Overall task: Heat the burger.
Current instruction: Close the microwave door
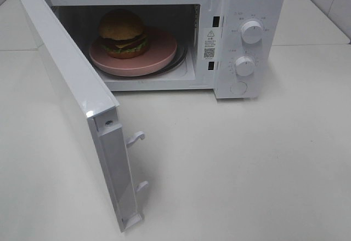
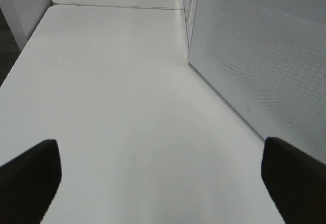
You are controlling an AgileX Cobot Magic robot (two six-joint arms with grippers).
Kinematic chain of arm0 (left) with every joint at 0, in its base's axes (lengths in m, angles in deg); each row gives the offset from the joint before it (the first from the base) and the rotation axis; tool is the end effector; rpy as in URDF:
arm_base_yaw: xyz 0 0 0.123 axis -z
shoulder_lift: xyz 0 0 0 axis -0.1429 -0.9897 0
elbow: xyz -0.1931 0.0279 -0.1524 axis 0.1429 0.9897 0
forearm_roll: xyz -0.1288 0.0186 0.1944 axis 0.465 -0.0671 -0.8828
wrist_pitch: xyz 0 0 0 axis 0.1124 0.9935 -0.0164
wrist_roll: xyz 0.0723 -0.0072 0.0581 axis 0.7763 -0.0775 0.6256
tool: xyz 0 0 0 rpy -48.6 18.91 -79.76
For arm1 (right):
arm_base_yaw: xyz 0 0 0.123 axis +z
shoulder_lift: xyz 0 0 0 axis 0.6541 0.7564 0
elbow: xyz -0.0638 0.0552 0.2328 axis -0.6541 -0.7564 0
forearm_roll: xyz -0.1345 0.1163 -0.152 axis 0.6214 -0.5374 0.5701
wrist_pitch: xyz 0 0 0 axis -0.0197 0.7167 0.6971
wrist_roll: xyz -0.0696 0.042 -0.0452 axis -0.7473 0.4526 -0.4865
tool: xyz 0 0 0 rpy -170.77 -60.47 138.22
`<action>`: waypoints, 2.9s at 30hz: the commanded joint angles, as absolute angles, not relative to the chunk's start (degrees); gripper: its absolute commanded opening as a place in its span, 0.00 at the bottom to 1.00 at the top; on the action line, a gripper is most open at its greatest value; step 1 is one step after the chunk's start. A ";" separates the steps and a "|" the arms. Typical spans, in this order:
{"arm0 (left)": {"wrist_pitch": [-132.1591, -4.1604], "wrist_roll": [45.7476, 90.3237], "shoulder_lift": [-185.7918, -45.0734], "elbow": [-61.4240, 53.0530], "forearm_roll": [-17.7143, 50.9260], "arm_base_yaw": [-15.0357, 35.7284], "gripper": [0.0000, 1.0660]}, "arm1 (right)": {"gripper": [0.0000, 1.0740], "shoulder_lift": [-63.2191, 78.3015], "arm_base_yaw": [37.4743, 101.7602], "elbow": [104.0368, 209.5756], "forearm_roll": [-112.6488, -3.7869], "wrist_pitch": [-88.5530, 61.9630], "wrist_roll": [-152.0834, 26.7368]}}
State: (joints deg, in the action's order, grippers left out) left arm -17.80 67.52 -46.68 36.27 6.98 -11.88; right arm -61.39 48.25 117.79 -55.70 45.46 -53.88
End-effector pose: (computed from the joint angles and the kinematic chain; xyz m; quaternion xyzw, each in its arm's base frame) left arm 0.0157 -0.0061 0.2722 -0.0005 0.8491 -0.0115 0.5281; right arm 0.0219 -0.0003 0.2757 -0.0229 0.8259 0.0367 0.5621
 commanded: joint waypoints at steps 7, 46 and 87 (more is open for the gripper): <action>-17.91 67.23 -45.99 36.44 7.27 -11.94 0.94 | 0.71 -62.82 47.90 117.56 -56.33 45.12 -55.83; -17.91 67.23 -45.99 36.44 7.27 -11.94 0.94 | 0.71 -62.82 47.90 117.56 -57.53 45.18 -58.86; -23.58 66.89 -50.80 33.92 7.67 -11.94 0.93 | 0.39 -62.82 47.90 117.56 -57.53 45.18 -58.86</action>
State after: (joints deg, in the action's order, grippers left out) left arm -20.15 67.41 -49.89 34.95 7.32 -11.88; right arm -61.39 48.25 117.79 -57.42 45.46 -58.12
